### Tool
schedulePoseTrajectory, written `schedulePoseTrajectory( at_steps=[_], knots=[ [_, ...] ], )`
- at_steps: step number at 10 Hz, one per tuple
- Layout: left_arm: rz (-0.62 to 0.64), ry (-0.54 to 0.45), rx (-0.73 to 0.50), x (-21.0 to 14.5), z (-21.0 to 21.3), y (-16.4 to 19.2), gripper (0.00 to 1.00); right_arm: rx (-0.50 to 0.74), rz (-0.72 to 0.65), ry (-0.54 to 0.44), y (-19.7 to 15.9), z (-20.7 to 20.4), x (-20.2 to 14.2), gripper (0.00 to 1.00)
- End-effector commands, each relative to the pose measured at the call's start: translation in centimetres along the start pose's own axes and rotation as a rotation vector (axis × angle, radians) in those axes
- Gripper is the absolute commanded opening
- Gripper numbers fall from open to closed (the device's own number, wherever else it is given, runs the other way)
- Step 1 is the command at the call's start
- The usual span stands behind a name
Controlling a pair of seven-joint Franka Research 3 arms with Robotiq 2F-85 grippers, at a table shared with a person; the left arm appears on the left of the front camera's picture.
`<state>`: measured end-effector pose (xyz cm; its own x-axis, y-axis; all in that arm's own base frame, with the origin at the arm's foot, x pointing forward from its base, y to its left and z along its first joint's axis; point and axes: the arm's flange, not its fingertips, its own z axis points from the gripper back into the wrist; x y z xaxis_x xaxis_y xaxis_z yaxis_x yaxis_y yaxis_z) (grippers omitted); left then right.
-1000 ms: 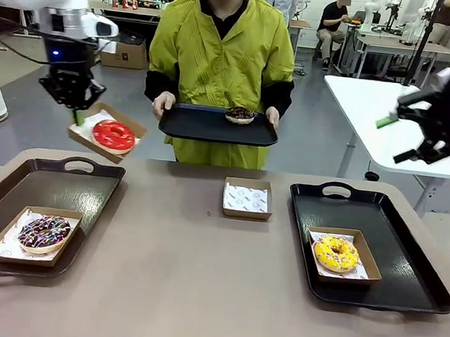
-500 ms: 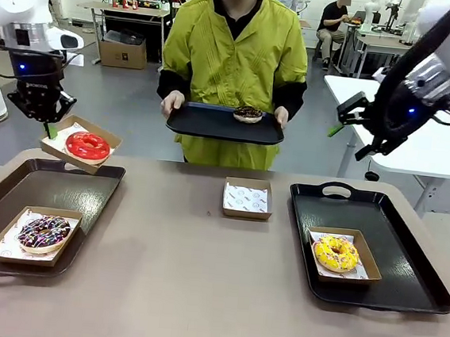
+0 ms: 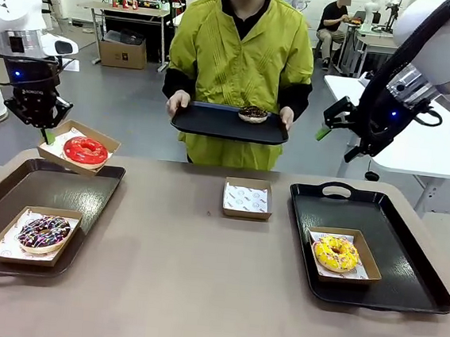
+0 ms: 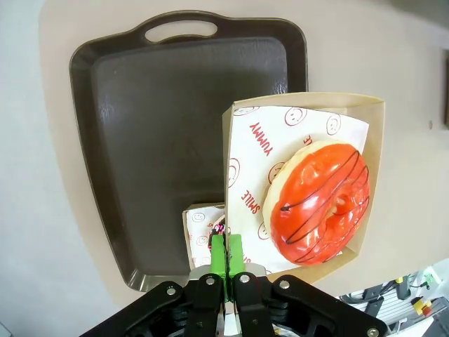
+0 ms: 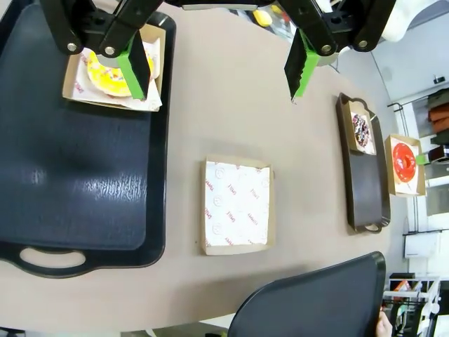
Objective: Individually package the donuts and arrange them on the tray.
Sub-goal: Place the picked Paper togo box on the Handle tray while simultaneously picking up another Paper togo box from the table with the other hand.
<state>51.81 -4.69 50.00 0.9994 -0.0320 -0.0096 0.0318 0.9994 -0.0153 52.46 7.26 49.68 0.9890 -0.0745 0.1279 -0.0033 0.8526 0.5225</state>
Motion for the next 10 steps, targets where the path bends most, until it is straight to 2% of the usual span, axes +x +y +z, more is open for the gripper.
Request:
schedulePoseTrajectory(
  at_steps=[1, 5, 6, 8, 10],
  knots=[
    [0.002, -0.001, 0.007, 0.2, 0.4, -0.1, 0.01, -0.001, 0.0, 0.001, -0.1, 0.3, -0.2, 1.0],
    [-0.002, -0.002, 0.001, 0.0, 0.1, -0.1, 0.01, -0.001, 0.0, 0.001, -0.1, 0.3, -0.2, 1.0],
    [-0.003, -0.016, -0.005, 1.0, -0.4, 0.9, 0.01, 0.0, -0.002, -0.005, -0.1, 0.3, 0.0, 1.0],
    [0.033, -0.043, -0.008, 1.6, -1.7, 4.0, 0.01, -0.205, -0.025, -0.008, 4.7, -2.2, 1.7, 1.0],
    [0.017, -0.064, 0.01, 1.2, -2.9, 6.5, 0.01, -0.329, -0.033, 0.008, 8.4, -5.2, 4.3, 1.0]
  ],
)
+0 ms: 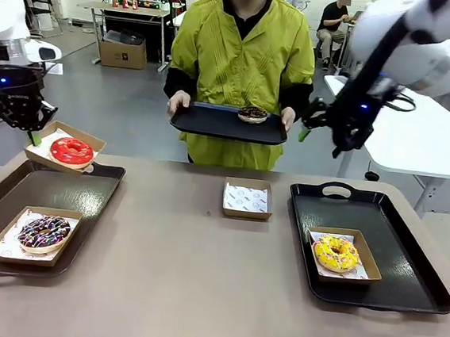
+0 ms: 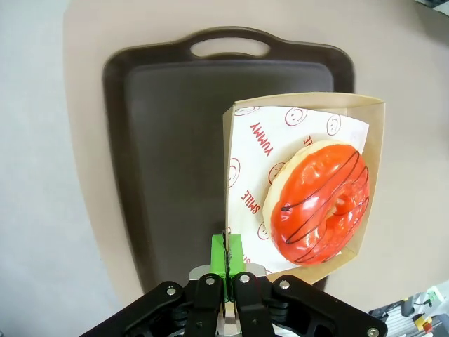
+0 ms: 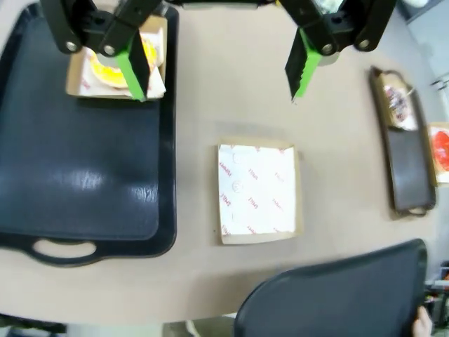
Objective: Individually package the donuts and arrange them on the tray.
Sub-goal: Place the picked Paper togo box on the Handle tray while simultaneously picking up another Paper togo box from the table with the other hand.
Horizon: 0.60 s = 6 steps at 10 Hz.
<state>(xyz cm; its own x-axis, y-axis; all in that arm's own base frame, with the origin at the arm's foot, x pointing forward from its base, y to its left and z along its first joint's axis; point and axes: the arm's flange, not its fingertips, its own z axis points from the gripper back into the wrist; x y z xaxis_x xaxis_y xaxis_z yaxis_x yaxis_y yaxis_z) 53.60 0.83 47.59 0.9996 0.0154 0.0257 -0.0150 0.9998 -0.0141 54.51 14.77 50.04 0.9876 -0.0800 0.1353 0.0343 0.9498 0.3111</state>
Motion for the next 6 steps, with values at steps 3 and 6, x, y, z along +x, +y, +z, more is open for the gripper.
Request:
schedulePoseTrajectory(
  at_steps=[3, 6],
  knots=[
    [-0.019, -0.011, 0.023, 0.5, -3.4, 3.9, 0.01, -0.205, -0.02, 0.064, 7.0, -6.4, 5.6, 1.0],
    [0.001, 0.036, 0.05, 1.5, -5.6, 4.8, 0.01, -0.256, 0.006, 0.07, 8.0, -11.9, 5.5, 1.0]
  ],
)
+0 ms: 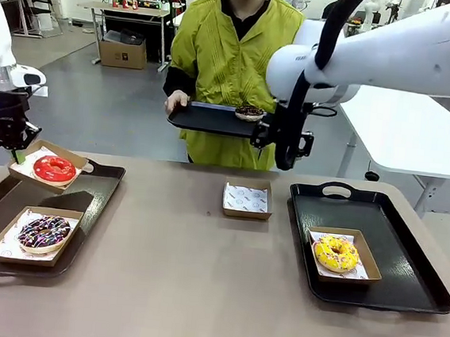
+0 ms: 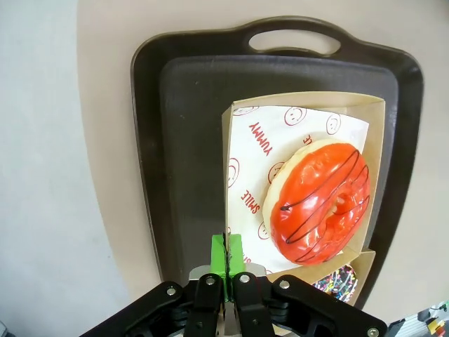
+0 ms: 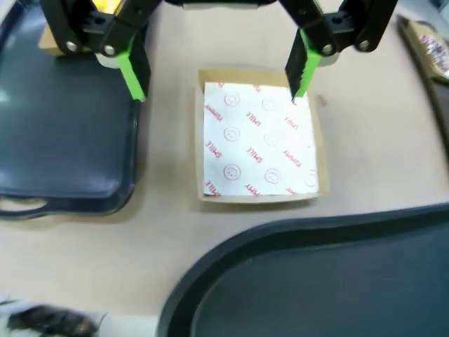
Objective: Individually package the donuts and arrange them on the tray.
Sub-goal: Place the picked Paper togo box on the Handle tray while simultaneously picking up another Paper togo box from the table with the other hand.
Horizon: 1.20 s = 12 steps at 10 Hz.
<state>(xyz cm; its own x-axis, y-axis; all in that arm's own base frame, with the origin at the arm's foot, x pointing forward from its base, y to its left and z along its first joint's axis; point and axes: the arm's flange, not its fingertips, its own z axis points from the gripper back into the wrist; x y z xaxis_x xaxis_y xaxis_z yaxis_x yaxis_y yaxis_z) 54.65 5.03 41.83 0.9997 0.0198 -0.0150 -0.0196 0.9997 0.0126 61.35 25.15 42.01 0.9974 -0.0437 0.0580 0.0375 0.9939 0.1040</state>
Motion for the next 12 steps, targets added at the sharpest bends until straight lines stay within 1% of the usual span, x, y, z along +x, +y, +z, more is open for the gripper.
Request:
schedulePoseTrajectory(
  at_steps=[1, 2, 3, 4, 5, 6, 9, 10, 11, 12],
  knots=[
    [0.009, 0.004, 0.021, 0.7, -0.3, 0.7, 0.01, -0.079, -0.023, -0.033, 0.6, -1.2, 0.0, 1.0],
    [0.0, 0.0, 0.0, 0.0, 0.0, 0.0, 0.01, -0.104, -0.024, -0.065, 0.8, -2.1, -0.7, 1.0],
    [0.0, 0.0, 0.0, 0.0, 0.0, 0.0, 0.01, -0.102, -0.019, -0.099, 0.7, -2.7, -1.5, 1.0],
    [0.0, 0.0, 0.0, 0.0, 0.0, 0.0, 0.01, -0.078, -0.013, -0.114, 0.5, -3.2, -2.2, 1.0],
    [0.0, 0.0, 0.0, 0.0, 0.0, 0.0, 0.01, -0.025, -0.013, -0.139, 0.4, -2.9, -2.8, 1.0],
    [0.0, 0.0, 0.0, 0.0, 0.0, 0.0, 0.01, -0.066, 0.011, -0.054, 1.2, -2.7, -0.7, 1.0],
    [0.0, 0.0, 0.0, 0.0, 0.0, 0.0, 0.01, -0.066, 0.011, -0.054, 1.2, -2.7, -0.7, 1.0],
    [0.0, 0.0, 0.0, 0.0, 0.0, 0.0, 0.01, -0.057, 0.013, -0.069, 1.2, -2.8, -1.1, 1.0],
    [-0.002, 0.006, 0.006, 0.1, -0.3, 0.0, 0.01, -0.082, 0.002, -0.056, 1.1, -3.5, -1.5, 1.0],
    [-0.012, 0.017, 0.012, 0.7, -1.1, -0.1, 0.01, -0.078, 0.0, -0.058, 1.0, -4.2, -1.6, 1.0]
  ],
)
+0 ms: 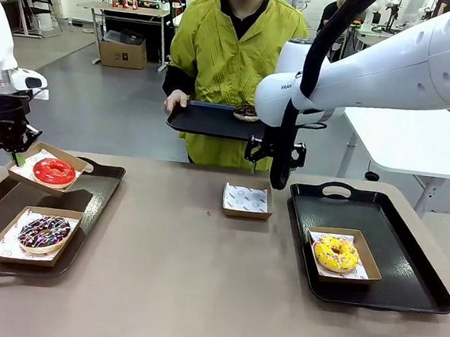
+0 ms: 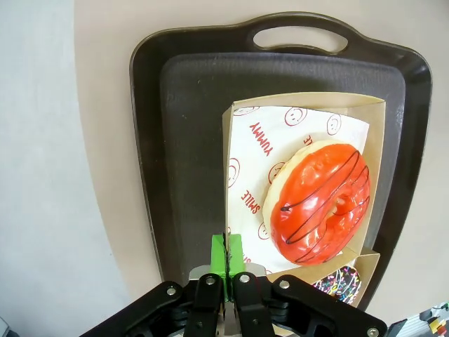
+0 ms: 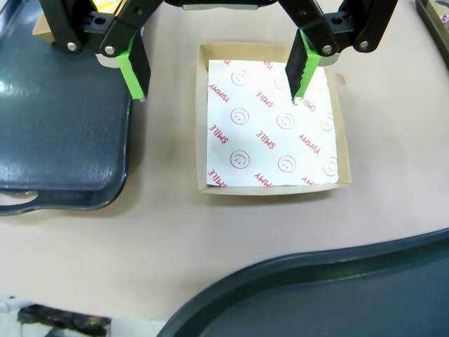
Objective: Individually package the donuts and arrange them on the tray.
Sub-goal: Place the picked Paper togo box on the Handle tray while simultaneously picking up another Paper togo box from the table with the other hand.
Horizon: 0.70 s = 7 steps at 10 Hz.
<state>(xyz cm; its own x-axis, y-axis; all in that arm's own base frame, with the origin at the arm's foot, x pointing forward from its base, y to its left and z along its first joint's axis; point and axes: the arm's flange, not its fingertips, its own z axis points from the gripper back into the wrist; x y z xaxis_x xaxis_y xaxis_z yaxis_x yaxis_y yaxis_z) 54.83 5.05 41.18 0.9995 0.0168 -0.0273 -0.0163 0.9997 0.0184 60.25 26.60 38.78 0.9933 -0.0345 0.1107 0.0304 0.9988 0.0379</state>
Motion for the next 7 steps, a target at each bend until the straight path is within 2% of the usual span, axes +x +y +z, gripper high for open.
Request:
schedulePoseTrajectory(
  at_steps=[1, 4, 7],
  knots=[
    [-0.004, -0.001, 0.023, 0.7, -1.1, -0.3, 0.01, -0.001, -0.026, -0.012, 0.0, -1.6, -0.4, 1.0],
    [0.035, -0.053, 0.076, 1.7, -3.1, -0.1, 0.01, 0.019, -0.026, -0.008, -0.4, -4.0, -0.8, 1.0],
    [0.054, -0.05, 0.064, 2.8, -3.8, 0.8, 0.01, 0.032, -0.031, 0.003, -0.6, -5.1, -1.1, 1.0]
  ],
)
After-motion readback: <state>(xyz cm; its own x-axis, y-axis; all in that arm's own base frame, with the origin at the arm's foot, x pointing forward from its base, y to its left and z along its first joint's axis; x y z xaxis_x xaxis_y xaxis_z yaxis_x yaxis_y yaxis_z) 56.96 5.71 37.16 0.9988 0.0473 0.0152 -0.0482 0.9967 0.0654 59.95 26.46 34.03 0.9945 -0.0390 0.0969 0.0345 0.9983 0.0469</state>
